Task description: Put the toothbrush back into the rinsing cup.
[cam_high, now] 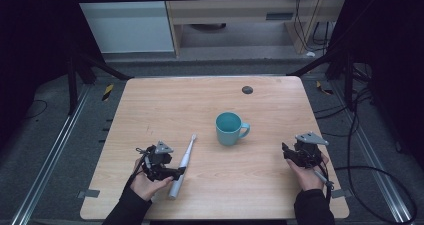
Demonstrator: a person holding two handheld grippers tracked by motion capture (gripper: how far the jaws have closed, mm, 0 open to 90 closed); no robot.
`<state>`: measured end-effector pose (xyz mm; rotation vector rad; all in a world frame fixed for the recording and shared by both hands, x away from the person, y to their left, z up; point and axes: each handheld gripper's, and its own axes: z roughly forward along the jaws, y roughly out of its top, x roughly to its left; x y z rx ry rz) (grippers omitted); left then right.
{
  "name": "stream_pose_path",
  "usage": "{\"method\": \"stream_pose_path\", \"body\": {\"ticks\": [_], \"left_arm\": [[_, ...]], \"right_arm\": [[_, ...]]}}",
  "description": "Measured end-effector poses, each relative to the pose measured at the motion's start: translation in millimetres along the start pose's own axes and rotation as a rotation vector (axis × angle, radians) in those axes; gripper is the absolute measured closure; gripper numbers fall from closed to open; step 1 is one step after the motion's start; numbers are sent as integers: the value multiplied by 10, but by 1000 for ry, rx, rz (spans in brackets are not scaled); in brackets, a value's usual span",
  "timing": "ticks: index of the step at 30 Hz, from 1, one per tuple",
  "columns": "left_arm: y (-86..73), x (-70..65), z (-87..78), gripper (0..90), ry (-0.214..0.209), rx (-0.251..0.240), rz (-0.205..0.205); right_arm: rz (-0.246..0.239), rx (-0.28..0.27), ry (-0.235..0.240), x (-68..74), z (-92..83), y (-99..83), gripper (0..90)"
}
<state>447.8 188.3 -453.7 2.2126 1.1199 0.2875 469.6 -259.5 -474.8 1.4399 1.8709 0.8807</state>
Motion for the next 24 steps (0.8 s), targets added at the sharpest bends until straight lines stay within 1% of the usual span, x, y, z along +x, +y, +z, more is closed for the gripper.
{"method": "stream_pose_path", "body": {"ticks": [4,10,12,13,16,21,24], "left_arm": [[-2,-14,19,337,-8,7,-13],[-5,-34,43,388,-19,37,-22],[-4,-34,53,398,-17,56,-20],[-6,-37,63,405,-14,55,-23],[-6,-33,73,418,-6,73,-25],[-5,-5,94,432,-5,87,-39],[0,1,101,440,-9,95,-39]], "right_arm": [[-9,4,-4,3,6,-1,418],[-5,12,1,6,16,-2,420],[-7,15,0,5,22,-4,421],[-5,17,1,6,22,-5,422],[-7,16,4,6,18,-4,424],[-9,22,1,3,28,-4,426],[-7,22,2,4,26,-4,429]]}}
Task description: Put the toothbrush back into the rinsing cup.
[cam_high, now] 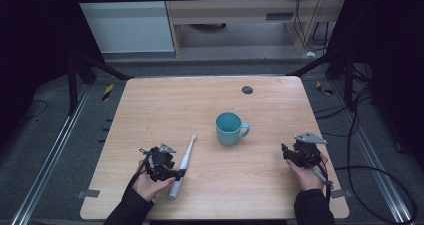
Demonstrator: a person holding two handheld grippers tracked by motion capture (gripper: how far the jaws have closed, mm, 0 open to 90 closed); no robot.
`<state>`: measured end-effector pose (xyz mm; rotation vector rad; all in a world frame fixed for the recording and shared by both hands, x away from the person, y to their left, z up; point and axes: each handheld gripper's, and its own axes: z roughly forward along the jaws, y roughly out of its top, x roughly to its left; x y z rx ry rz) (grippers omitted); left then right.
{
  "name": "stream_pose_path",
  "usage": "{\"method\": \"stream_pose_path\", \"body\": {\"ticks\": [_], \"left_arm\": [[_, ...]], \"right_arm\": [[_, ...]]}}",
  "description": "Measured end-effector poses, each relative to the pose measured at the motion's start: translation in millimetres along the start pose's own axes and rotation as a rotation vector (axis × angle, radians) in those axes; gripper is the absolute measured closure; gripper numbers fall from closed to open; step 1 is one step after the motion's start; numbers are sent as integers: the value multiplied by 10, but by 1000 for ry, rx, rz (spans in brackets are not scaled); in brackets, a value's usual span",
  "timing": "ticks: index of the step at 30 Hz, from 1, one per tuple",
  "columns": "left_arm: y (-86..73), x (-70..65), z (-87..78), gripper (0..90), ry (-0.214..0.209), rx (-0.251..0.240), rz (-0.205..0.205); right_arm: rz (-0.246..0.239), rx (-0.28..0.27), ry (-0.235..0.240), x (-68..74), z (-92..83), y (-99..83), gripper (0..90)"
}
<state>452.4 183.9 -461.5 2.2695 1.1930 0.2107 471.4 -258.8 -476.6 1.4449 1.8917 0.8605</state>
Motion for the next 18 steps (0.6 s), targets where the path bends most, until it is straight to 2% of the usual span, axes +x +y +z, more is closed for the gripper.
{"method": "stream_pose_path", "body": {"ticks": [7,12,18], "left_arm": [[31,-32,17,491,-5,25,12],[62,-36,26,533,-3,65,14],[125,-61,85,538,2,107,18]], "right_arm": [[-1,5,10,0,2,0,445],[6,12,23,10,-3,0,453],[9,18,30,-6,-3,-13,457]]}}
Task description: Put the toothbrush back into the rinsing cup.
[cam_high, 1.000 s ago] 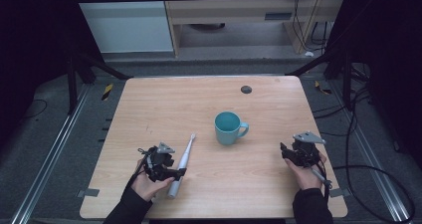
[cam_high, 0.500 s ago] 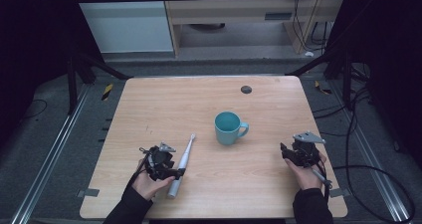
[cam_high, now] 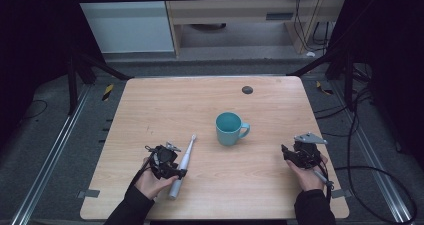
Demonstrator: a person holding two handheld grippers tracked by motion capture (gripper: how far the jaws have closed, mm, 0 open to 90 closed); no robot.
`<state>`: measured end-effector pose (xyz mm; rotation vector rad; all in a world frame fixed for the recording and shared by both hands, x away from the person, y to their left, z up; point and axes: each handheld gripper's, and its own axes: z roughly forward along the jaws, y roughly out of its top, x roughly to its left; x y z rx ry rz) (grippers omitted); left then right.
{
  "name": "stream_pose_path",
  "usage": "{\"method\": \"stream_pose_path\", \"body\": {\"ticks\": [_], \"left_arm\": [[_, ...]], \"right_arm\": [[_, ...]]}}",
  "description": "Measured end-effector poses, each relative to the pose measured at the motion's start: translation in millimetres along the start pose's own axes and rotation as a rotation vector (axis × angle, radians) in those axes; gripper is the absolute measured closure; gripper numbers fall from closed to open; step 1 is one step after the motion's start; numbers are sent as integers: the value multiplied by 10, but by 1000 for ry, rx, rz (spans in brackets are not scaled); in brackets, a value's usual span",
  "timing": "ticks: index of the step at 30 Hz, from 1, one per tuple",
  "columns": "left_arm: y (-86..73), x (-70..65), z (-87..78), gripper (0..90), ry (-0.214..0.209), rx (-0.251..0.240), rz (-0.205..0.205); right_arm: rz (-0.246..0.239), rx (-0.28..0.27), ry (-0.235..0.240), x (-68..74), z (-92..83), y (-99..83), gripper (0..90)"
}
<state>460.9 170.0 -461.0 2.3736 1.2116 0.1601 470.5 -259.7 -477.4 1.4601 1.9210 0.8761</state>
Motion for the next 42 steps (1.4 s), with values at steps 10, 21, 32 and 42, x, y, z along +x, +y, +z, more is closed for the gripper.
{"method": "stream_pose_path", "body": {"ticks": [10,21,32,42], "left_arm": [[18,-37,58,588,28,41,-6],[18,-17,85,649,24,82,21],[84,8,111,654,-1,140,81],[178,6,132,659,-6,213,126]], "right_arm": [[-12,6,1,9,8,5,466],[-12,10,0,20,5,13,473],[-13,12,-2,20,6,16,475],[-12,16,1,19,5,15,485]]}}
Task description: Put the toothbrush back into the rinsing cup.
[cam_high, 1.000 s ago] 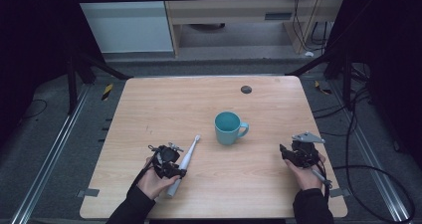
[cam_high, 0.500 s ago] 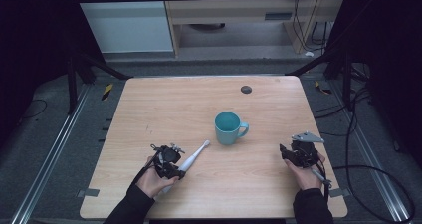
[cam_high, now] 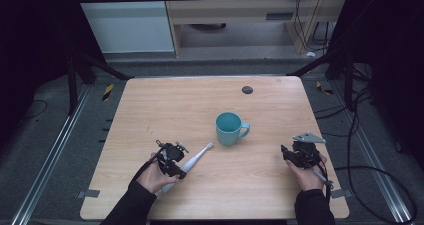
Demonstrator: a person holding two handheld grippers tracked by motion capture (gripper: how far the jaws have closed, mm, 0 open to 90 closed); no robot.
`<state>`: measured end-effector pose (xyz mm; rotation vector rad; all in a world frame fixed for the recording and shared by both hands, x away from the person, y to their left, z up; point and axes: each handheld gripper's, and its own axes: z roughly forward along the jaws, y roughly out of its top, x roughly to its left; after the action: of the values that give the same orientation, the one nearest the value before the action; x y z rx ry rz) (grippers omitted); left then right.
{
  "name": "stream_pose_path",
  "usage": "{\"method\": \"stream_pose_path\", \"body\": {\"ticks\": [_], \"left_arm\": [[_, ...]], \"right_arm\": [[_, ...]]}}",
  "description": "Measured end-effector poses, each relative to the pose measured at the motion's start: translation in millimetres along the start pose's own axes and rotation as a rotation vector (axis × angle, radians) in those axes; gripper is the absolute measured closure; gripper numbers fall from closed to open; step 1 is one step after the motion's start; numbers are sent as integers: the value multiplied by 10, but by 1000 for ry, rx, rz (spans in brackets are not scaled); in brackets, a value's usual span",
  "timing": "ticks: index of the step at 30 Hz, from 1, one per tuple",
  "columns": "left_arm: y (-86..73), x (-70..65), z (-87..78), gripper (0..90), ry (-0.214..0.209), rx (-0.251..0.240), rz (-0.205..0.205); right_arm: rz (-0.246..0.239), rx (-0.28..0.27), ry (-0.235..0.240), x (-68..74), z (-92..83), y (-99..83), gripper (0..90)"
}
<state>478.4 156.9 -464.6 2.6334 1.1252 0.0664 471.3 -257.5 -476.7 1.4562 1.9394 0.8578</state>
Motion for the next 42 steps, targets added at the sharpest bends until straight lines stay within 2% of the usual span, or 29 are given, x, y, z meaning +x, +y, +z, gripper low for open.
{"method": "stream_pose_path", "body": {"ticks": [4,6,8,12,16,24,29,33,35,42], "left_arm": [[-5,5,-3,661,-1,2,14],[-23,3,-19,662,23,11,28],[-30,6,-31,662,20,13,31],[-65,21,-139,662,6,2,47],[-101,69,-264,662,11,-26,44],[-207,222,-620,662,42,-184,-29],[-200,243,-796,662,71,-283,-39],[-159,261,-903,662,94,-352,-46],[-117,282,-973,662,114,-403,-55],[78,304,-1130,662,116,-554,-75]], "right_arm": [[4,-1,4,0,-7,1,496],[8,-1,7,-3,-9,1,498],[5,-1,6,-4,-4,0,498],[8,-1,5,-6,-9,-4,498],[18,-5,1,-28,-18,-7,497],[16,-14,-8,-45,-26,-11,483],[18,-27,-15,-53,-26,-13,461],[23,-28,-19,-57,-11,-22,425],[20,-36,-20,-58,-18,-22,407],[30,-55,-25,-72,-32,-28,373]]}}
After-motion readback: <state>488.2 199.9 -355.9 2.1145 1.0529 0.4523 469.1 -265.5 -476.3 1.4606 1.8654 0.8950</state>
